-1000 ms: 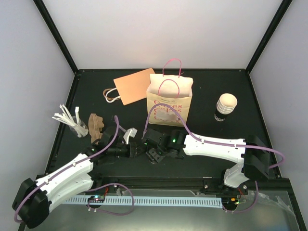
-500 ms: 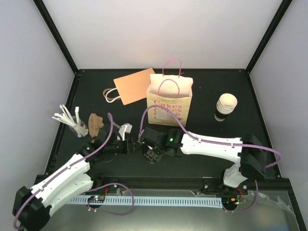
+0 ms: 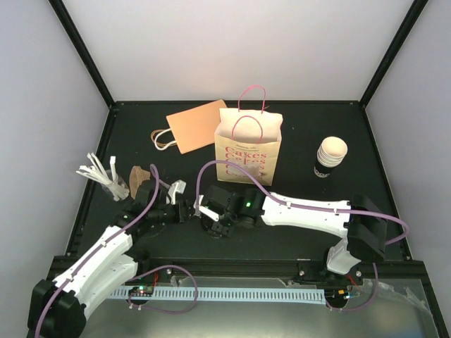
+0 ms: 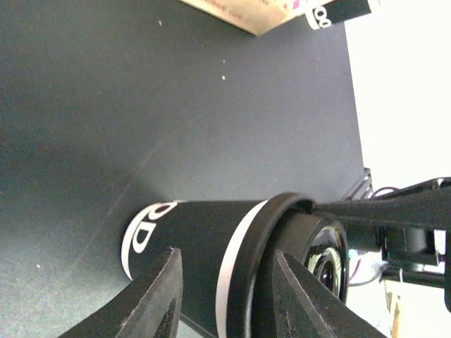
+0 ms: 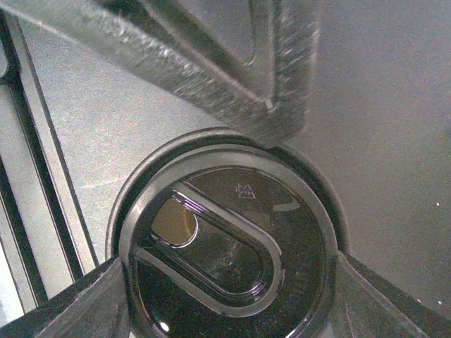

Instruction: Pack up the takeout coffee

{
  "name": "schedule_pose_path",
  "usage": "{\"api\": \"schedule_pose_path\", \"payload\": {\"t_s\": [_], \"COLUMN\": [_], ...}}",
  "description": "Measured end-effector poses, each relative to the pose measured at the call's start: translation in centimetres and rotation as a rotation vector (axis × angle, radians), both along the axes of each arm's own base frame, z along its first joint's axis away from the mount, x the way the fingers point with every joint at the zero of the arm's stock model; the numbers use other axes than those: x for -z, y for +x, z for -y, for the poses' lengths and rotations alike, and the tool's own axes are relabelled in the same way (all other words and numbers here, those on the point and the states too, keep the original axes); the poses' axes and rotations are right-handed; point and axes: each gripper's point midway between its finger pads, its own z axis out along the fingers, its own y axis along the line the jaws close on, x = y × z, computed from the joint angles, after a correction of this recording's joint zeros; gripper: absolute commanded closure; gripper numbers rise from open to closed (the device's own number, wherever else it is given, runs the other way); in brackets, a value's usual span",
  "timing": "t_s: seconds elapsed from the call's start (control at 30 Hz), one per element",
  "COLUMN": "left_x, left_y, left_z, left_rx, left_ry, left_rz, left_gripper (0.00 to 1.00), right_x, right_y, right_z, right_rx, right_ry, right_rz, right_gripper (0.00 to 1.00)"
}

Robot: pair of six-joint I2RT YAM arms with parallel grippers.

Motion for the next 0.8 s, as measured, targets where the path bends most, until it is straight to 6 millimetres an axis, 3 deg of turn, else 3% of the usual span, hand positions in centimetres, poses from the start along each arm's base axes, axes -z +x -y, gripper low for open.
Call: {"api": "schedule_pose_path", "payload": {"t_s": [0.13, 0.53, 0.8], "left_x": [0.8, 0.3, 1.3], "left_y": [-0.7, -0.7, -0.7], "left_z": [0.2, 0.7, 1.0], "left_rx": [0.026, 0.071, 0.092], "left_ry": [-0.018, -0.052, -0.068], "left_rz": [-0.029, 0.003, -0.009], "left_gripper": [0.63, 0.67, 0.70], "right_x": [0.0, 0.0, 0.1], "right_y": [-0.1, 0.0, 0.3], "right_z": [0.1, 0.3, 0.7], "right_rx": [-0.008, 0.017, 0.031], "right_ry": [0.008, 0.011, 0.022], "right_rz": [0.004, -0.012, -0.041], "right_gripper": [0.32, 0.32, 0.32]}}
